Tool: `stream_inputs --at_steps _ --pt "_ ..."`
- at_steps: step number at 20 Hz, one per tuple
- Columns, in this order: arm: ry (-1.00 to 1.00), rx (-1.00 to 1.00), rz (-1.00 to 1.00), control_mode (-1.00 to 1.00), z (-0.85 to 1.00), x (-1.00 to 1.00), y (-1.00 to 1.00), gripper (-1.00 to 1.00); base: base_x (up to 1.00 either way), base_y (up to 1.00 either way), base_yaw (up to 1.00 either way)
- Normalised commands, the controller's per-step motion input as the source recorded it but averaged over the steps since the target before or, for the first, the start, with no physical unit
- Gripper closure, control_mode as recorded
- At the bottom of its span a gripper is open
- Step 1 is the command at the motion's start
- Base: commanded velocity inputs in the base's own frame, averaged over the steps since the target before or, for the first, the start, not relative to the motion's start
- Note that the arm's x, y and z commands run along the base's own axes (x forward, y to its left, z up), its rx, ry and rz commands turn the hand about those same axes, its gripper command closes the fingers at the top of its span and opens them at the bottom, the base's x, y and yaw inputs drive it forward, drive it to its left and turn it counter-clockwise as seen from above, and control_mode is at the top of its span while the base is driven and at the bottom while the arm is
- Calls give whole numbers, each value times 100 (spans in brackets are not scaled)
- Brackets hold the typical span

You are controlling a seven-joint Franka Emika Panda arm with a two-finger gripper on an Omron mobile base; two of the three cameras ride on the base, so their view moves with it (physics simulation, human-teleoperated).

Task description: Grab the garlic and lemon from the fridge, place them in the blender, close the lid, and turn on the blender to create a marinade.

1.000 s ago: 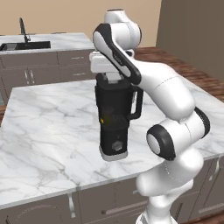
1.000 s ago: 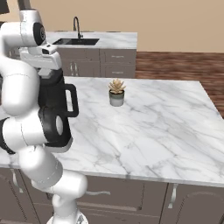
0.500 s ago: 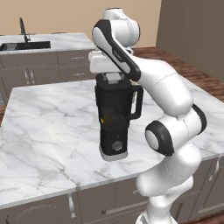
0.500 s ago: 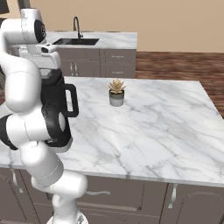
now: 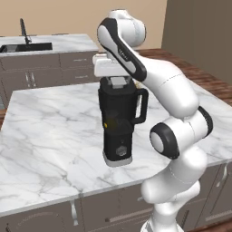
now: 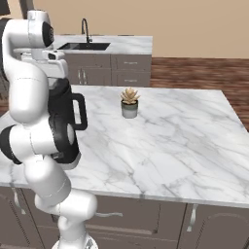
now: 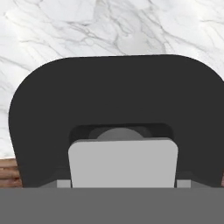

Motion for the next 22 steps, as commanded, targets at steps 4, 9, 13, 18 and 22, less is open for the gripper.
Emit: stream_inputs --at_steps 4,9,13,18,22 --pt "12 0 1 -100 -18 0 11 100 0 0 0" --pt "17 -1 3 -100 -36 0 14 100 0 0 0" --pt "9 0 2 -100 -16 0 3 100 0 0 0" --pt "2 0 1 -100 12 7 6 100 0 0 0" --pt "-2 -1 7 -100 -2 0 0 100 0 0 0"
